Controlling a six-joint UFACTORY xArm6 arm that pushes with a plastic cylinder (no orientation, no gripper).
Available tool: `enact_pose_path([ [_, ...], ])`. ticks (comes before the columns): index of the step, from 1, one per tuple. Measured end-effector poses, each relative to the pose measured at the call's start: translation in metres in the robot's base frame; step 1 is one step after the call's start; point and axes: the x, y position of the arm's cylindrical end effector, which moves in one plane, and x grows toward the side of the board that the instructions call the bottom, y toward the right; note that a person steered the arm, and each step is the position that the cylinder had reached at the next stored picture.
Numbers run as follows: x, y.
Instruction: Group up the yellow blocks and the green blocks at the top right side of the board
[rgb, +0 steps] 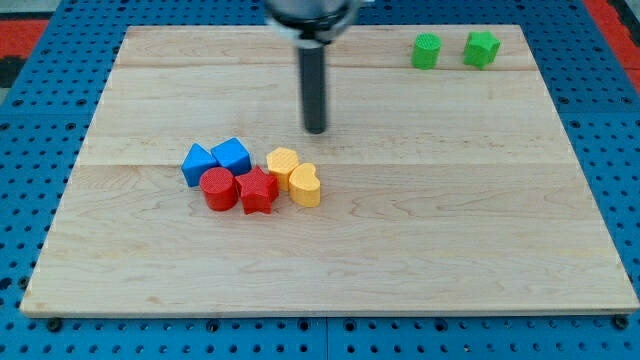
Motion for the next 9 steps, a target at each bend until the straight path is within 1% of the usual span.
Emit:
enact_pose_path([
  [1, 0.060, 0.086],
  [2, 0.133, 0.076],
  [3, 0.148, 0.015],
  [4, 0.095, -0.042],
  [5, 0.043, -0.062],
  [6, 0.026, -0.063],
  [7, 0.061, -0.026],
  [8, 0.100, -0.070],
  [9, 0.072, -0.107],
])
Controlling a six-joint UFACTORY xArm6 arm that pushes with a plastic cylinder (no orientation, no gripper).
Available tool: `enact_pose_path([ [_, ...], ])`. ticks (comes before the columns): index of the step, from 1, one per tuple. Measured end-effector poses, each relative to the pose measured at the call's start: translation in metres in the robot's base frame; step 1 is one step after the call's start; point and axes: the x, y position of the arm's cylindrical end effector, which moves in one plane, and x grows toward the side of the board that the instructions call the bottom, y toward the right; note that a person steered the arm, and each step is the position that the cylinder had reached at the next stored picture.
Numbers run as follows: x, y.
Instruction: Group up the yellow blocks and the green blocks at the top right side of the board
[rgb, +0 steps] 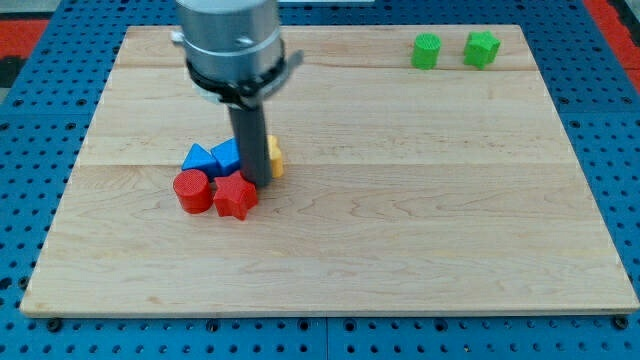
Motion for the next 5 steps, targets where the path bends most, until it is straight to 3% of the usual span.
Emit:
enact_pose_path([
  [1, -0.056, 0.003],
  [2, -0.079, 0.011],
  [3, -0.079, -0.023],
  [4, -0.090, -0.092],
  [5, -0.131, -0.007],
])
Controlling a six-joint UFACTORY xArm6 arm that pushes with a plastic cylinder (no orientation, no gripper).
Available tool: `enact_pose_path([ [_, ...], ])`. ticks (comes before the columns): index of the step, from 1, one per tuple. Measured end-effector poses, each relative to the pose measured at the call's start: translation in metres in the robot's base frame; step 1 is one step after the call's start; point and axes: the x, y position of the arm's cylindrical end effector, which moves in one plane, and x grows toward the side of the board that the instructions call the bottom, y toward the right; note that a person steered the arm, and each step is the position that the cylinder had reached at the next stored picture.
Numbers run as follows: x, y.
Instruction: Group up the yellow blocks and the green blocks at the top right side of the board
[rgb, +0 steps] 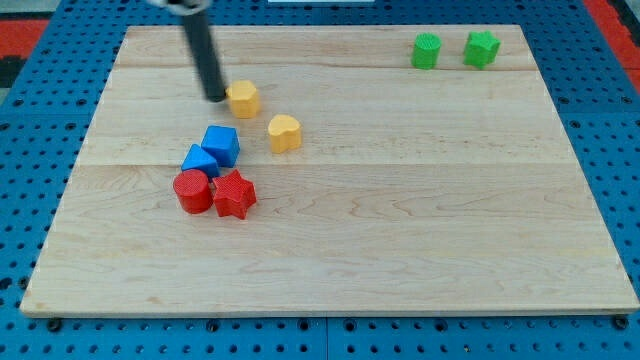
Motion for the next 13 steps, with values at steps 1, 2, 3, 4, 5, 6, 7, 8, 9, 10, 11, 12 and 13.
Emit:
enact_pose_path([
  [1, 0.009, 0.094],
  [2, 0.035, 0.032],
  [3, 0.045, -0.025],
  [4, 0.106, 0.001],
  [5, 0.082, 0.077],
  [6, 0.038, 0.126],
  [7, 0.019, 0.133],
  [8, 0.023, 0.114],
  [9, 0.006, 0.175],
  [10, 0.006, 0.211],
  [11, -0.017, 0.217],
  [12, 0.013, 0.205],
  [13, 0.037, 0.112],
])
